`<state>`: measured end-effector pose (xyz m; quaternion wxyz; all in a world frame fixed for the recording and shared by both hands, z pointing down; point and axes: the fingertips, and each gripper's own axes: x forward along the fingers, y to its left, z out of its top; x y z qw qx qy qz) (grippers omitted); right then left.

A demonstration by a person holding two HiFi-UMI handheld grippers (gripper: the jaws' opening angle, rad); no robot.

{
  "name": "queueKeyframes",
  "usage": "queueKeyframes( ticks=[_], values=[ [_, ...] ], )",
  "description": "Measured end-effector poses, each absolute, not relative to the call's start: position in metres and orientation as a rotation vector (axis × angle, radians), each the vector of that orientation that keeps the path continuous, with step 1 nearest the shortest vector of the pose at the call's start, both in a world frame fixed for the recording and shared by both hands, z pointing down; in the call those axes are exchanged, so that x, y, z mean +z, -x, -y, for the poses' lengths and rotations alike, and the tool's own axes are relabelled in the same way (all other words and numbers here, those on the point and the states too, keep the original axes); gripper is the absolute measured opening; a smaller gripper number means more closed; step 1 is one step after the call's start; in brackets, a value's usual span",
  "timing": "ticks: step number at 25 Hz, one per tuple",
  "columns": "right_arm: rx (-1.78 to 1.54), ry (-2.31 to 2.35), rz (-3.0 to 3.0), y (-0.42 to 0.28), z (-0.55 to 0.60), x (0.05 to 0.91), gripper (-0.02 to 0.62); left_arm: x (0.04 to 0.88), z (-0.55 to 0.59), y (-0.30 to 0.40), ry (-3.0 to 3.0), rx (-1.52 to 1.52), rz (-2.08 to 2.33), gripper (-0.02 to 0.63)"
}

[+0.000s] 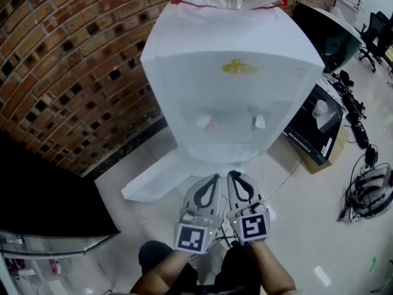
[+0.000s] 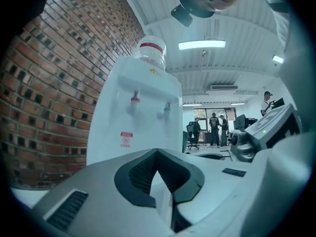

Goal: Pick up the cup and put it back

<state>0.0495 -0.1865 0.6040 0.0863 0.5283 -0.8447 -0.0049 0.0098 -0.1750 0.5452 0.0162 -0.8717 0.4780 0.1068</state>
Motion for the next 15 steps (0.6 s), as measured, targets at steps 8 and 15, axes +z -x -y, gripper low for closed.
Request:
queueKeyframes(
  ticks=[8,15],
  values=[
    [-0.031,-1.555,2.531,-0.054,0.216,0.719,0.040,0.671,0.203,-0.023,2.693,0.228,-1.523,0.002],
    [0.136,-1.632,2.567,-0.056,0.255,0.810,0.204,0.746,0.227,-0.021,2.716,0.212,-1.558,0.002]
  ],
)
